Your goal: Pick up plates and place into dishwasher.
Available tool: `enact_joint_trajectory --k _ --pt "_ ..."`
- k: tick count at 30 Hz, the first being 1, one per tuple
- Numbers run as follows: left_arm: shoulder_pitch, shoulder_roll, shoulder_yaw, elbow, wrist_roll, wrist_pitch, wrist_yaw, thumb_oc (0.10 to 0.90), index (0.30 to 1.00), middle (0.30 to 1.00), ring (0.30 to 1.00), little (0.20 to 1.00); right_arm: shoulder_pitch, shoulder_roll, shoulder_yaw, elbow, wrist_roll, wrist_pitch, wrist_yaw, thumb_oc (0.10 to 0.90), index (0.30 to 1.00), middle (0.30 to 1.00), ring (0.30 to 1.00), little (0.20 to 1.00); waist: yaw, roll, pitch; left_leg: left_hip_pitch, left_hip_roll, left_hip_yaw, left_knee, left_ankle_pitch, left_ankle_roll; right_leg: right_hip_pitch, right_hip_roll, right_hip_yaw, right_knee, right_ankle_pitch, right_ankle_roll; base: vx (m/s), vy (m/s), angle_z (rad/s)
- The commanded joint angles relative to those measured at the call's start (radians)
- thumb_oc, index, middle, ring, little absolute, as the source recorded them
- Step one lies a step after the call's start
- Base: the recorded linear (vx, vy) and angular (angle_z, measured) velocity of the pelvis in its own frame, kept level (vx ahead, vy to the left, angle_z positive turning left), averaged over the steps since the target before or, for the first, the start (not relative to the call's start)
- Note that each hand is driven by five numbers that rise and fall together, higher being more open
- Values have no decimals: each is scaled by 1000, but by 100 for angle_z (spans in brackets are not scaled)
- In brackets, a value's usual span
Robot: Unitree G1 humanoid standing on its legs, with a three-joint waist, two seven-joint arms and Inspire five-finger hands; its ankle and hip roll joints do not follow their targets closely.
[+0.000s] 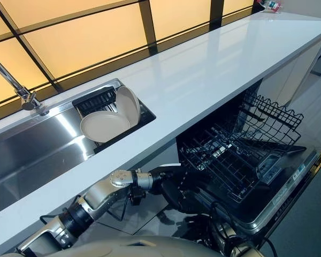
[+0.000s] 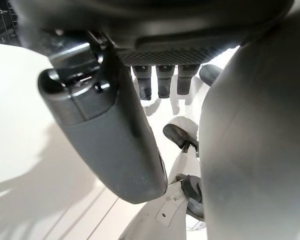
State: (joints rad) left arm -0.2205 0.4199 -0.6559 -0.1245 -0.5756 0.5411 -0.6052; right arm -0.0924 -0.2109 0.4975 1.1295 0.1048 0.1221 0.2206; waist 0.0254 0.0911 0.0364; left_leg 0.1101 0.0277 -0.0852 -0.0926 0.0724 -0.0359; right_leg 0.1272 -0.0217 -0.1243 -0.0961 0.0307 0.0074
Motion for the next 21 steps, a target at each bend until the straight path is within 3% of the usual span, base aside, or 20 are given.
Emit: enact_joint_trajectory --k 1,3,5,7,8,10,16,21 --pt "-153 -27 46 -101 -199 17 -8 800 900 900 900 900 -46 46 41 35 45 -12 3 800 900 900 900 900 9 -42 5 11 -100 22 5 -85 88 -8 1 12 9 9 41 2 -9 3" --pt "-188 -27 54 -127 -266 39 26 800 900 900 900 900 -46 49 51 38 50 -9 2 800 900 900 900 900 9 -42 0 11 -101 21 5 -85 88 -8 1 14 9 8 40 0 -3 2" --pt "-239 -32 74 -134 -452 97 99 800 900 900 900 900 -51 50 59 47 52 -4 7 800 900 900 900 900 9 -42 -6 9 -101 24 5 -84 87 -8 1 16 9 10 40 0 0 0" --pt "-256 -42 82 -133 -533 91 156 800 900 900 900 900 -55 49 62 52 51 -2 9 800 900 900 900 900 9 -41 -8 8 -100 27 5 -84 86 -9 1 16 9 10 38 0 0 0" --pt "-282 -53 98 -111 -612 29 246 800 900 900 900 900 -60 50 67 56 50 3 6 800 900 900 900 900 8 -41 -9 10 -100 28 5 -84 85 -8 1 17 9 11 37 0 0 0" --pt "-307 -68 125 -76 -604 -59 321 800 900 900 900 900 -58 52 72 55 51 4 8 800 900 900 900 900 7 -42 -11 11 -101 30 5 -84 85 -6 0 16 9 11 37 0 0 0" --pt "-436 9 331 123 -629 -302 392 800 900 900 900 900 -41 48 78 60 64 7 47 800 900 900 900 900 5 -48 -24 13 -100 35 5 -79 79 0 -3 6 9 8 39 42 -9 -2" --pt "-525 119 454 218 -642 -414 492 800 900 900 900 900 -44 42 78 89 80 -1 54 800 900 900 900 900 12 -41 -31 13 -100 35 5 -78 74 2 -4 -2 9 0 35 45 4 4"
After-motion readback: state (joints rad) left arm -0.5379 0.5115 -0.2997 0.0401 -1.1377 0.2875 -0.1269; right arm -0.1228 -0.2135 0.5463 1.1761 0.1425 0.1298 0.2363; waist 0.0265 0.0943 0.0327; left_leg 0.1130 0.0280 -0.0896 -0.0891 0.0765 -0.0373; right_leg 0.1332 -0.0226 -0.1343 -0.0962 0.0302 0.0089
